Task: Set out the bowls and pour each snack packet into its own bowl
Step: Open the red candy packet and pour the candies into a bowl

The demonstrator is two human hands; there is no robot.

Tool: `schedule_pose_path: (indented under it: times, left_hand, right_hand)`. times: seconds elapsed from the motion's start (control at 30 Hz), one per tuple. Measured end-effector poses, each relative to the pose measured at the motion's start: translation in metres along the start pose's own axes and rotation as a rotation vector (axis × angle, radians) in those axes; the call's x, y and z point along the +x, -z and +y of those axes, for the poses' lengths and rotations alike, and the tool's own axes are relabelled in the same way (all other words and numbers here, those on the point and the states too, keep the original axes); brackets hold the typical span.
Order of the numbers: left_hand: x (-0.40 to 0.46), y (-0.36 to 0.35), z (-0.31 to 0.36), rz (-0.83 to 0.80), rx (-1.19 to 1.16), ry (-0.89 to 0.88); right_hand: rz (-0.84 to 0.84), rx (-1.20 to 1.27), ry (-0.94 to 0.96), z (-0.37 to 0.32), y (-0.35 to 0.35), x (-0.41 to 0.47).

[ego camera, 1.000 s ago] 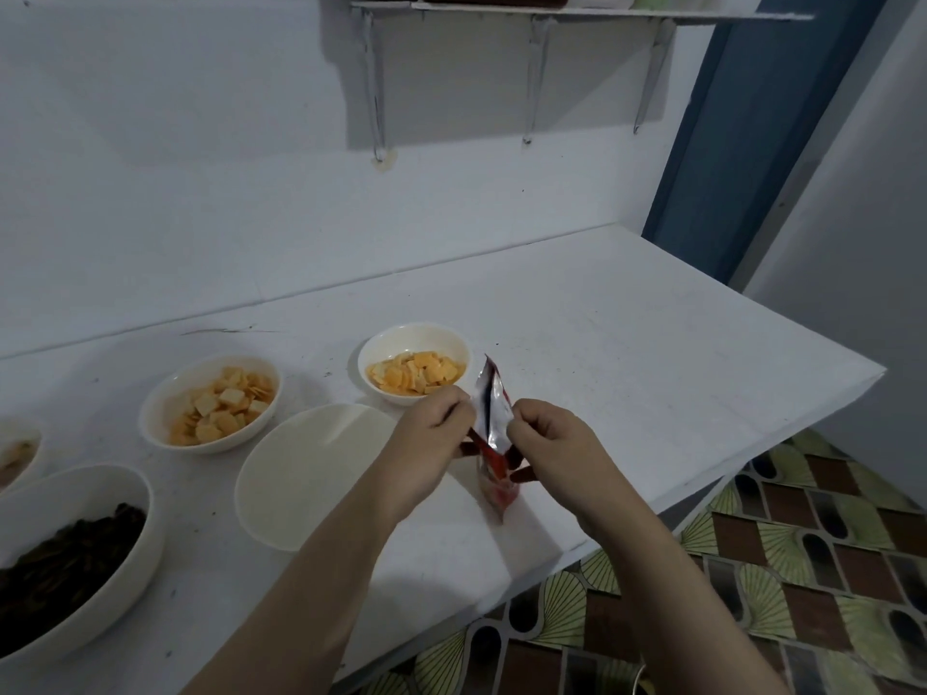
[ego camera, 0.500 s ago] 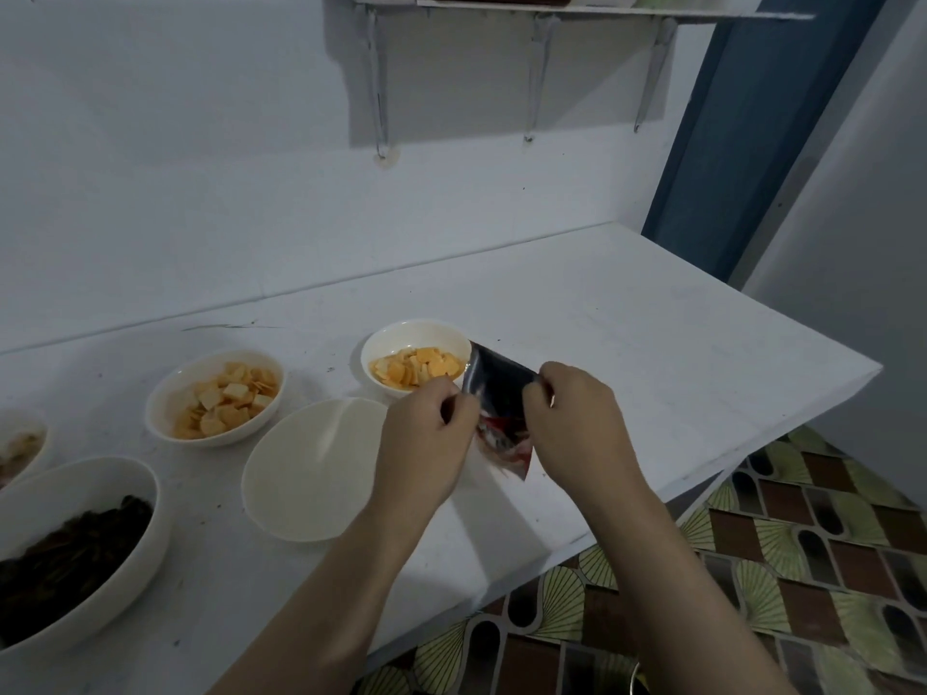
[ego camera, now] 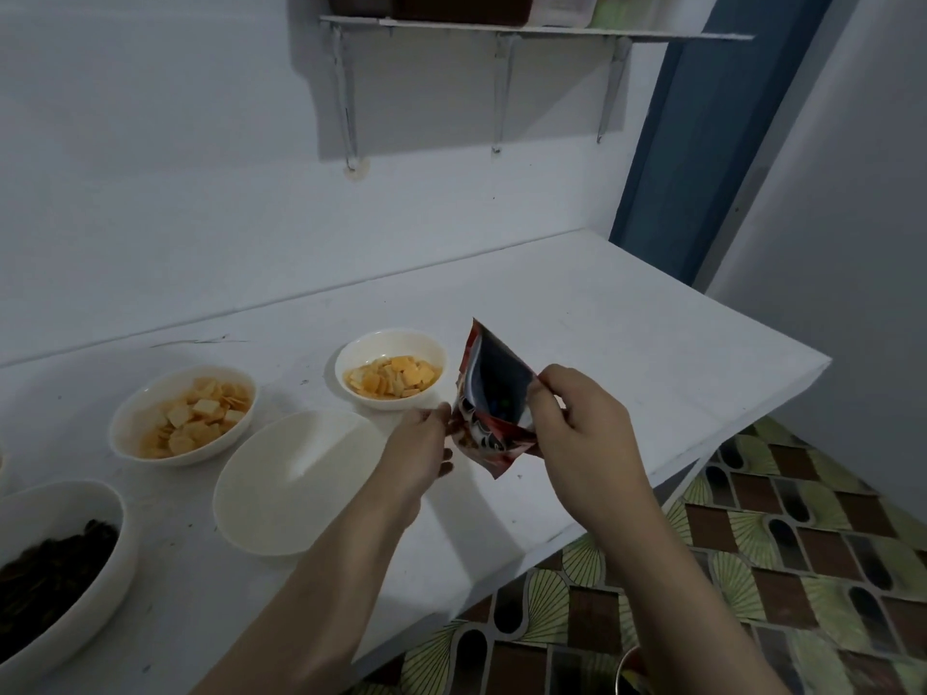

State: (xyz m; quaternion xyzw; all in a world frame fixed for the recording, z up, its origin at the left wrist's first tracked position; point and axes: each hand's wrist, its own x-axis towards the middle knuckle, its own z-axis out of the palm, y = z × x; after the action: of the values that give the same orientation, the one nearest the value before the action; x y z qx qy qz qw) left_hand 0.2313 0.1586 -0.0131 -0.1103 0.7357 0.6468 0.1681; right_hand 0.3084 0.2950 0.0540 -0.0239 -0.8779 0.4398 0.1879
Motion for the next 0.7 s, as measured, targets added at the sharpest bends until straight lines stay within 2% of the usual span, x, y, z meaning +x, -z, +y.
schedule_pose_path:
  times: [0.1,0.23,0.37,0.5,0.7]
  left_hand:
    - [0.003,0.0,0.0,0.005,-0.055,0.012]
    - [0.006,-0.003,-0.001,-0.02,-0.392,0.063]
    - [0.007,-0.006,0.002,-0.021,-0.598,0.083]
    - [0.001,-0.003,0.01,0.162,-0.503,-0.025]
    - [-0.002,0.015,0.016,0.162,-0.526,-0.125]
  right_hand:
    - [0.016,0.05,-0.015,-0.004,0.009,-0.004]
    - [-0.012,0.018,0.025,-0.015,0.015,-0.011]
    - [-0.044,-0.061,0.03,-0.022,0.018,-0.015]
    - [-0.042,-0.108,0.019,-0.02,0.024,-0.01]
    - [-0.023,-0.053,0.045,-0.026,0.02,0.007]
